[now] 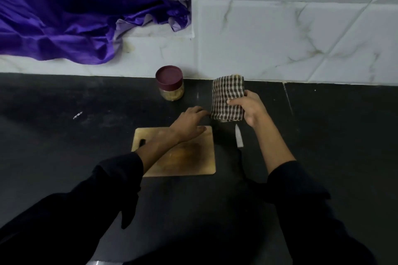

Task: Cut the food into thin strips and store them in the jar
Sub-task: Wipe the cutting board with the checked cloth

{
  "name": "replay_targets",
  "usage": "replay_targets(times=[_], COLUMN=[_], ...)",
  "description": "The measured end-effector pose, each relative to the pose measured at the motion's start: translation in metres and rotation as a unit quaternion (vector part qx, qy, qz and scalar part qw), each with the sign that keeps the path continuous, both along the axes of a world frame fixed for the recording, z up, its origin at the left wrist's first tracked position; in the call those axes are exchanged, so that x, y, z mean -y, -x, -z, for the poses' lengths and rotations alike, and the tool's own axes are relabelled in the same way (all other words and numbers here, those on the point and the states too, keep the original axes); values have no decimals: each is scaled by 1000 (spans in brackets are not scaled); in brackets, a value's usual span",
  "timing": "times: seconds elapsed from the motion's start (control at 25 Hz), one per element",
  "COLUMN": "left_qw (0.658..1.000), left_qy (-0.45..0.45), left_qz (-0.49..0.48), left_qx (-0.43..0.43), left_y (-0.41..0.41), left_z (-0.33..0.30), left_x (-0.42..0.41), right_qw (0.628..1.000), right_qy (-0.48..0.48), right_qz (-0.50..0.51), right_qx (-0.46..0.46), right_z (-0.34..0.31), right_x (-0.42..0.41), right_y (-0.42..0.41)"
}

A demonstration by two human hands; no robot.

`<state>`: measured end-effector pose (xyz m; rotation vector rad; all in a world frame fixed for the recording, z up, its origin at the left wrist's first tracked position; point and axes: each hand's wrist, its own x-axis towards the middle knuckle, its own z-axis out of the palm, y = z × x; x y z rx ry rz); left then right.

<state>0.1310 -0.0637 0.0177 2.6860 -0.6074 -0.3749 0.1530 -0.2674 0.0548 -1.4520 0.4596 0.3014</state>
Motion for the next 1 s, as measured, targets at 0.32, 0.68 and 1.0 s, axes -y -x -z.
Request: replay_targets(times=[0.32, 0.68, 1.0], left_qw=[961, 929, 925], left_qy=[96, -16, 109], left_qz=[-260, -370, -354], left_qx=[6, 11, 79], left_y=[80, 101, 91], left_z=[27, 55, 43], left_x=[-131, -152, -161], right_qw=[995, 999, 989], right_qy=[18, 45, 121], right_qz=[-45, -15, -47], right_qx=[-88, -4, 69], right_z=[7, 31, 23], right_x=[-97, -141, -153], right_y=[72, 78, 73])
